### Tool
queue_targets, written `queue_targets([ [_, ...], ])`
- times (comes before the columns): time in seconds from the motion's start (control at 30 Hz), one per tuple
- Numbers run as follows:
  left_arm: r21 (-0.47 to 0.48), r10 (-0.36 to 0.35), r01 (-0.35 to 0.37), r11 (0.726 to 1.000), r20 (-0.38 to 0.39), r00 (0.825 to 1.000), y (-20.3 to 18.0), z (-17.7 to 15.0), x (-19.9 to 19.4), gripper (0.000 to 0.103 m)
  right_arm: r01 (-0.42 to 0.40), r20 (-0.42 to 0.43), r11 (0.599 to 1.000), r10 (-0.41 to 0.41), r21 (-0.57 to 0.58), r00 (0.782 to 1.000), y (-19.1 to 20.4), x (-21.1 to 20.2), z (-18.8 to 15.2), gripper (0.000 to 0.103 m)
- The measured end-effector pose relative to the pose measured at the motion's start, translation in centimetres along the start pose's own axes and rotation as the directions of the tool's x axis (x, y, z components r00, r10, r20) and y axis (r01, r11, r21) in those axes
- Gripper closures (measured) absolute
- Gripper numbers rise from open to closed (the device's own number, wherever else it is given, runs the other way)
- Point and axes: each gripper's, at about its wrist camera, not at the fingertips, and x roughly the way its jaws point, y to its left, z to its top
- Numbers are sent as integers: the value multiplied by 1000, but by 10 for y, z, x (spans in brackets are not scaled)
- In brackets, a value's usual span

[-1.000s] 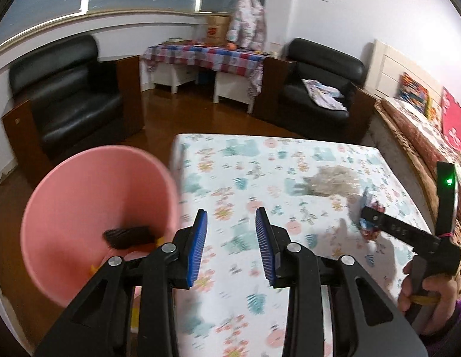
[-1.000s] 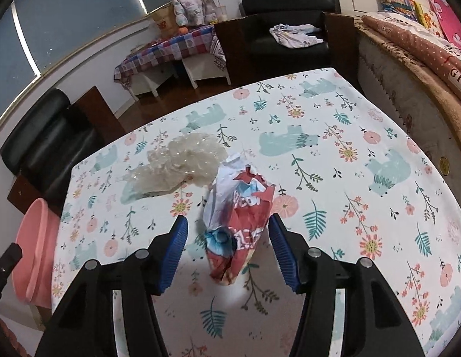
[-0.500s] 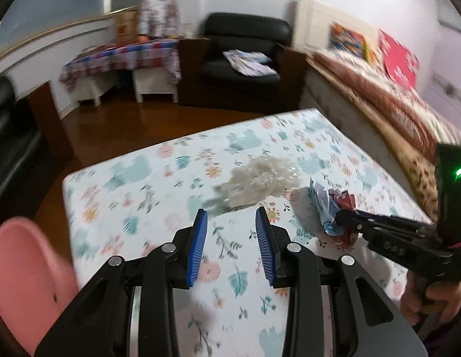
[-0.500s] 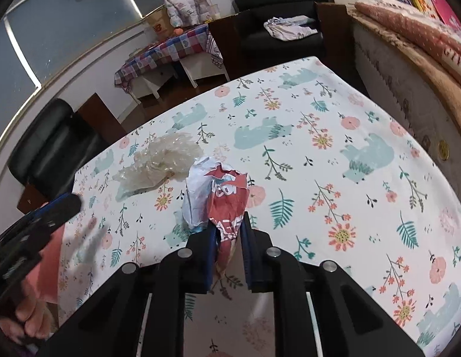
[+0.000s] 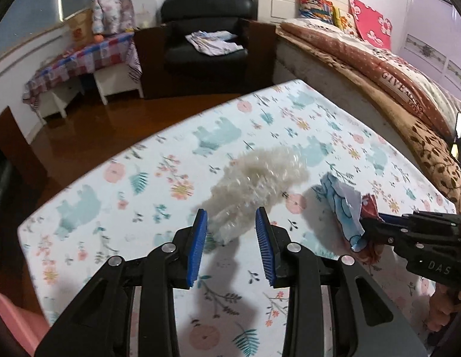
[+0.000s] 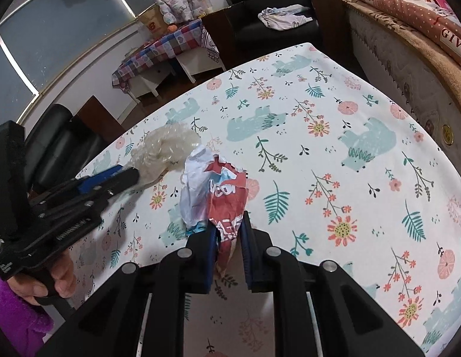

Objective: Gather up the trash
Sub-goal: 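Grasp the clear plastic bag with the left gripper while the right holds the wrapper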

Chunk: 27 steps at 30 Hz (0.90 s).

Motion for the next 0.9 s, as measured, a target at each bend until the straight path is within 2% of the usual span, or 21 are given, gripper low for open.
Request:
queue_targets([
  [0.07, -2, -1, 1, 1000, -1, 1000, -4, -3, 5, 69, 2, 0, 1000, -2, -1, 1000, -1, 0, 0, 88],
  [0.3, -53, 18, -15, 999, 64, 998, -14, -5, 4, 70, -1, 0, 1000, 1, 1, 1000, 0, 0, 0, 88],
  [0.37, -57, 38, -34, 998, 75, 996, -16, -4, 3, 81, 2, 0, 1000, -2, -1, 1000, 0, 0, 0, 88],
  [0.4, -60, 44, -40, 997, 75, 996, -17, -4, 2, 91, 3, 0, 1000, -3, -3, 1000, 0, 0, 0, 88],
  [0.47, -75, 63, -57, 996, 80, 995, -20, -3, 2, 96, 10, -1, 1000, -10, -9, 1000, -1, 0, 0, 88],
  [0.57, -121, 85, -73, 990, 101, 991, -19, -6, -4, 99, 21, -1, 1000, -21, -18, 1000, 1, -1, -1, 88],
  [0.8, -266, 163, -130, 955, 104, 981, -13, -32, -40, 100, 70, -1, 995, -70, -70, 998, 10, 1, 0, 87],
  [0.9, -359, 223, -174, 917, 99, 970, -8, -45, -61, 100, 81, -2, 992, -82, -96, 997, 17, 2, -2, 86],
])
